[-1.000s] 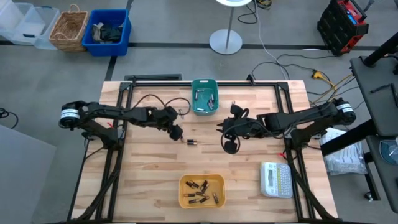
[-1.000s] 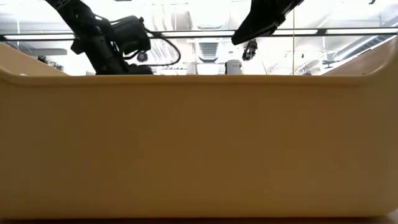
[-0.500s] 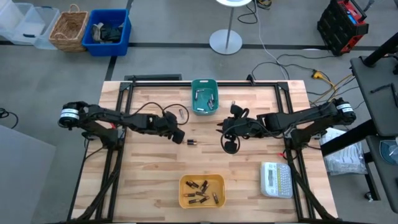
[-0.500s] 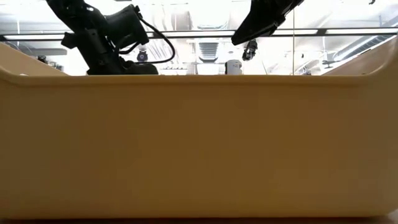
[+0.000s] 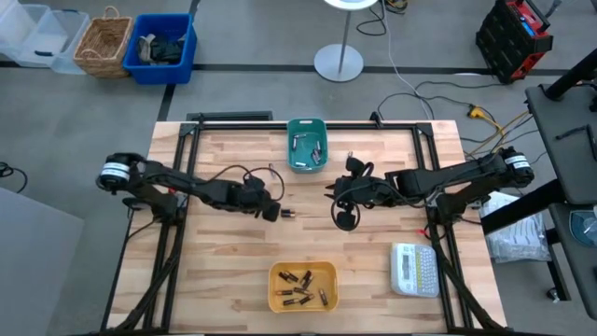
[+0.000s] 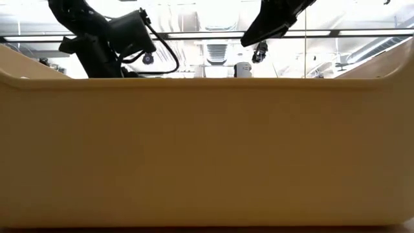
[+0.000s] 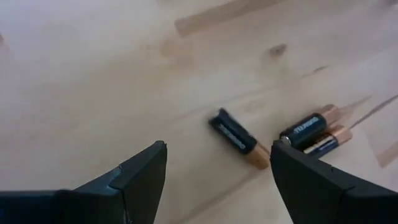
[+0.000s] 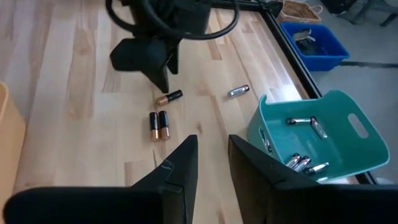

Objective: Sort batteries
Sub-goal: Put the black battery into the yellow bin

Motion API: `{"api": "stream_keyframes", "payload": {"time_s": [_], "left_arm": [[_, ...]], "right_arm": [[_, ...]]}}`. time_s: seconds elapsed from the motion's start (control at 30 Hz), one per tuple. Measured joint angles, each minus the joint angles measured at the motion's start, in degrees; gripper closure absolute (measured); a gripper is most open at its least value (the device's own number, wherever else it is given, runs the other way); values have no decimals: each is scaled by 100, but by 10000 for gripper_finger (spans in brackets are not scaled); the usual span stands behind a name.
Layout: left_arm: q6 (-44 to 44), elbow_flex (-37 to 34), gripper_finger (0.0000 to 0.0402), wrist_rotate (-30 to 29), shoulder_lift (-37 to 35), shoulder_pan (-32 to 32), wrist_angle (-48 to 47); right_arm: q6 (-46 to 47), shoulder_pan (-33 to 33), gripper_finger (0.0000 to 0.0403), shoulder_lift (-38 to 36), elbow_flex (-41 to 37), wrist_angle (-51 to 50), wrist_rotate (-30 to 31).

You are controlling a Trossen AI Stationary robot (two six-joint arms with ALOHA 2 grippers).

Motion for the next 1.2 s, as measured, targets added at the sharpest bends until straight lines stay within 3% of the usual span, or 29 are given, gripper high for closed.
{"api": "stream_keyframes", "payload": {"time_s": [0.3, 0.53, 0.7, 1.2], "left_arm": [[-203, 585, 138, -245, 748, -179, -94], [-245, 1378, 138, -272, 1491, -190, -1499], [-64, 1649, 141, -307, 1763, -204, -1701], [1056, 1652, 267, -184, 1789, -238, -1590]], "right_arm": [[470, 2, 313, 0, -20, -353, -2], [816, 4, 328, 0, -125, -581, -4], [819, 4, 334, 0, -171, -568, -4], [820, 4, 315, 0, -179, -563, -4]]}}
